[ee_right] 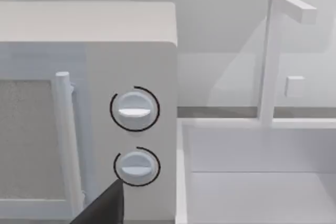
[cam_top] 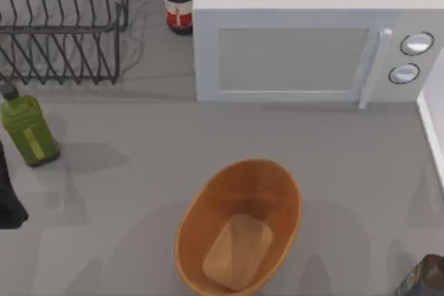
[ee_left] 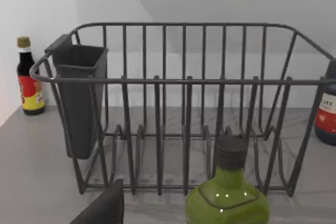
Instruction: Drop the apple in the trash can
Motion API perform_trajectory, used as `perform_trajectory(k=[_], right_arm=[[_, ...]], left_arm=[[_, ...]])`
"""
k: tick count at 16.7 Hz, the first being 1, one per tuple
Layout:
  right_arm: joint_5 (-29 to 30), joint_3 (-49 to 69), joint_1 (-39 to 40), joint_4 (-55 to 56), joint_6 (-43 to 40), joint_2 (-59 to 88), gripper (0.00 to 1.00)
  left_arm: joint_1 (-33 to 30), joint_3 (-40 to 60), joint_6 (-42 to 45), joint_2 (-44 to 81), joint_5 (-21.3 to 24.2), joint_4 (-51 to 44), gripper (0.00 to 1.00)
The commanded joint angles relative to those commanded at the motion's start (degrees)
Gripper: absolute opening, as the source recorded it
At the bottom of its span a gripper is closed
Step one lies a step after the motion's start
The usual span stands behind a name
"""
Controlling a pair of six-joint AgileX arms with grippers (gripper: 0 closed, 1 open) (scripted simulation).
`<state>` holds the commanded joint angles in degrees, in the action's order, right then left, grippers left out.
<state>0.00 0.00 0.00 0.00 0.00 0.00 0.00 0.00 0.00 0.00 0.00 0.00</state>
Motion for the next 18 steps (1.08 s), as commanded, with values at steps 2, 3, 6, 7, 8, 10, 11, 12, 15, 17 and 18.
perform_trajectory(k=[2,3,6,7,8,10,11,12,15,17,18], right_arm=[[0.0,0.0,0.0,0.0,0.0,0.0,1.0],[0.0,0.0,0.0,0.0,0.0,0.0,1.0],[0.0,0.0,0.0,0.0,0.0,0.0,1.0],[0.0,0.0,0.0,0.0,0.0,0.0,1.0],[0.0,0.0,0.0,0.0,0.0,0.0,1.0],[0.0,0.0,0.0,0.0,0.0,0.0,1.0],[0.0,0.0,0.0,0.0,0.0,0.0,1.0],[0.0,0.0,0.0,0.0,0.0,0.0,1.0],[0.0,0.0,0.0,0.0,0.0,0.0,1.0],[0.0,0.0,0.0,0.0,0.0,0.0,1.0],[0.0,0.0,0.0,0.0,0.0,0.0,1.0]], left_arm=[[0.0,0.0,0.0,0.0,0.0,0.0,1.0],[0.15,0.26,0.2,0.56,0.02,-0.5,1.0],[1.28,3.5,1.99,5.87,0.35,-5.02,1.0],[1.79,5.5,2.9,8.83,0.54,-7.38,1.0],[2.34,7.94,3.84,12.36,0.77,-9.99,1.0],[3.51,13.83,5.71,21.06,1.36,-15.38,1.0],[4.09,17.38,6.66,26.17,1.68,-17.72,1.0],[4.65,21.41,7.61,31.73,2.0,-19.82,1.0],[6.21,32.79,11.28,47.35,2.22,-25.61,1.0],[7.26,38.12,14.42,55.62,1.54,-28.97,1.0],[7.72,40.33,15.94,59.44,1.09,-30.72,1.0]])
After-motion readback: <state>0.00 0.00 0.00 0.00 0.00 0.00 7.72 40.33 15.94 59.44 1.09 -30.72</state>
